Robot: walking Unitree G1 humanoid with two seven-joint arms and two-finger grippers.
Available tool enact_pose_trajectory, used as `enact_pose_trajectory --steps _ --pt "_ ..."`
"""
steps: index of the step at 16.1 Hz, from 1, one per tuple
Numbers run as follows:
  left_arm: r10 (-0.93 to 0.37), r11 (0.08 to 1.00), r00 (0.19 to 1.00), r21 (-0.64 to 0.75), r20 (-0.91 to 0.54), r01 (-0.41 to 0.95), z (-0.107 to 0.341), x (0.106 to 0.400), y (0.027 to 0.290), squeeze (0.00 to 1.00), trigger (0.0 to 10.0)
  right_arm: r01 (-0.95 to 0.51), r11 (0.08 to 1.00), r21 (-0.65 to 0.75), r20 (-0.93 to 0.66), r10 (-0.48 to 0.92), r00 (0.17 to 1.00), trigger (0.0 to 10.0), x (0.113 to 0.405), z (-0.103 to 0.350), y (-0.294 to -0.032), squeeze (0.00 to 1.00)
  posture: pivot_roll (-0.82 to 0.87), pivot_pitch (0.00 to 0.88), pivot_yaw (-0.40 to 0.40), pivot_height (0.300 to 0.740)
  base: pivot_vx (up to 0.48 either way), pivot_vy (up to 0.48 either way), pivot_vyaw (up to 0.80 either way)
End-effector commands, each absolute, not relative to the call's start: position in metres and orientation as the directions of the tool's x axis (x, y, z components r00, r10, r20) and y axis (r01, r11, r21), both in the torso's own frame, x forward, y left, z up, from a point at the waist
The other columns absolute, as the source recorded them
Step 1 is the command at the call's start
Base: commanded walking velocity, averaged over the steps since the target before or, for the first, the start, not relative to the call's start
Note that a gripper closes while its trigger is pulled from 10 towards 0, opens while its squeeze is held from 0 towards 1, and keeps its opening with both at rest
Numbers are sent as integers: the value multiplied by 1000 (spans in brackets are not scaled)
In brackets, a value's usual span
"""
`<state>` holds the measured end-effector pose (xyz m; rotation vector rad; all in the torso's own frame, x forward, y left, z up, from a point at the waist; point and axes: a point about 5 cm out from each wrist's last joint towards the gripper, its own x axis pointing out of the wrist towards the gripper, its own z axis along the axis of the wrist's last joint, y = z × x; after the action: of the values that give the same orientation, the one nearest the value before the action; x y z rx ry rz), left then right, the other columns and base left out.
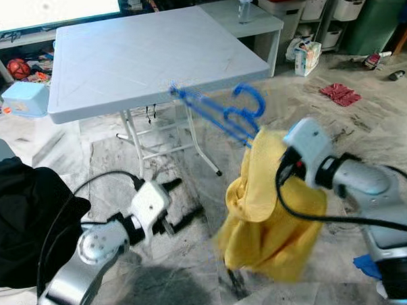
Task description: Hang hanger
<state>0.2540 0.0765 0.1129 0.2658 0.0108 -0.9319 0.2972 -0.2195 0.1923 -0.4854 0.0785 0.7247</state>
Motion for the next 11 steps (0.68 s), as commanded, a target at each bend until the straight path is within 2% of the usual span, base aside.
enact_pose_trajectory --steps 1,3,6,8,9,11 --pt "-812 543 578 257 -80 799 124 252 78 1000 10000 -678 577 -455 -234 657 717 10000 298 199 -214 0 -22 62 -38 740 0 0 0" --pt "-848 508 530 242 -32 827 137 247 83 1000 10000 -720 519 -461 -284 682 674 10000 297 191 -215 0 -14 60 -35 740 0 0 0" --pt "-823 526 567 325 -40 786 150 251 121 1000 10000 -817 407 -409 -396 728 560 10000 295 166 -217 0 38 48 -17 740 0 0 0" --pt "-818 513 570 342 -85 787 151 254 137 1000 10000 -842 390 -374 -423 736 529 10000 296 151 -215 0 53 41 -16 740 0 0 0" --pt "-830 462 532 327 -169 825 146 251 147 1000 10000 -843 386 -374 -421 740 525 10000 300 142 -210 0 53 33 -13 740 0 0 0" --pt "-830 430 504 303 -238 851 139 249 157 1000 10000 -875 310 -373 -421 783 457 10000 298 139 -205 0 56 25 -19 740 0 0 0"
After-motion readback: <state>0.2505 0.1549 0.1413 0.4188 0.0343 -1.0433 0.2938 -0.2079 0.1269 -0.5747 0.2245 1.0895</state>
